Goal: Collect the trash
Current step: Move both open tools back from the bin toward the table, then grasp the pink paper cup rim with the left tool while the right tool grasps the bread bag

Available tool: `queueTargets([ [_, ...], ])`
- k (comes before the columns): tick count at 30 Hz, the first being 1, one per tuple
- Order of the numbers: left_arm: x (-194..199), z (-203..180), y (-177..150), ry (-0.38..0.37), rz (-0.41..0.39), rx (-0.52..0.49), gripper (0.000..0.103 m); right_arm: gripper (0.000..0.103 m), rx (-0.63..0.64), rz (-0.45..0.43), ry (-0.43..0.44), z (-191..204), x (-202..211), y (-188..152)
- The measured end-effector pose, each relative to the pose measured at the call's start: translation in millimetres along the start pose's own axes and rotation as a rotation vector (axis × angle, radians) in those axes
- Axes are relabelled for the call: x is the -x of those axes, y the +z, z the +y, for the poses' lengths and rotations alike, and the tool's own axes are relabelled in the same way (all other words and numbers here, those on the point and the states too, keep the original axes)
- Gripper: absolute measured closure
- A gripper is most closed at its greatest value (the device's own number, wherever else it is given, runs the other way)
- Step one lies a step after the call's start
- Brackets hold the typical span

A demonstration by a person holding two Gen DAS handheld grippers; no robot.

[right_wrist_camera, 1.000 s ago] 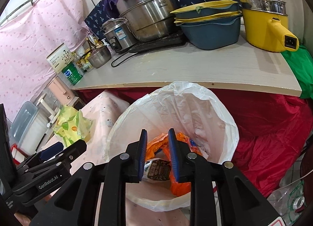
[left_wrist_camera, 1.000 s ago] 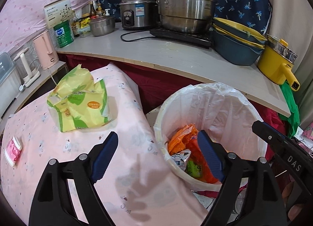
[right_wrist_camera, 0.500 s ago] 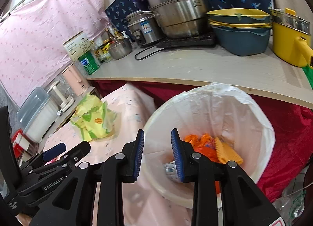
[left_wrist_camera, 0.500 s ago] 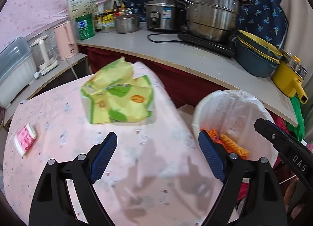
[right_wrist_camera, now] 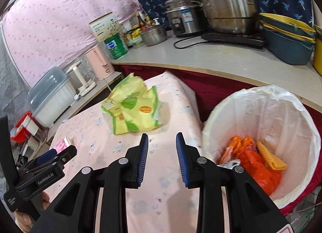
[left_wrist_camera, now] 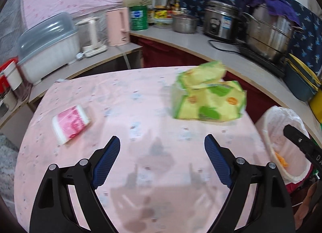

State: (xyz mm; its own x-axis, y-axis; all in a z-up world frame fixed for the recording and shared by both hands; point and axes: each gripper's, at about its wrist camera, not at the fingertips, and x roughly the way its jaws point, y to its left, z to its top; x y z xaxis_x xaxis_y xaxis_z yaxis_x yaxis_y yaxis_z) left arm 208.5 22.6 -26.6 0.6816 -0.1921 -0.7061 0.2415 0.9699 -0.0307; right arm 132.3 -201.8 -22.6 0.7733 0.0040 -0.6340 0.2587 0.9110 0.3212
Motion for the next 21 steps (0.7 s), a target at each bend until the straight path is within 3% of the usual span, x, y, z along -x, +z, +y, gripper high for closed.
queueTargets([
  [13, -18.5, 135.9, -14.5, 0.152, 0.042, 0.15, 0.021, 0.075, 0.07, 0.071, 0.049, 71.6, -49.0, -11.2],
  [21, -40.2, 172.8, -10.3, 0.158, 0.057, 0.195, 0.022, 0.075, 0.099, 0.101, 0.061, 96.4, -76.9, -10.9],
])
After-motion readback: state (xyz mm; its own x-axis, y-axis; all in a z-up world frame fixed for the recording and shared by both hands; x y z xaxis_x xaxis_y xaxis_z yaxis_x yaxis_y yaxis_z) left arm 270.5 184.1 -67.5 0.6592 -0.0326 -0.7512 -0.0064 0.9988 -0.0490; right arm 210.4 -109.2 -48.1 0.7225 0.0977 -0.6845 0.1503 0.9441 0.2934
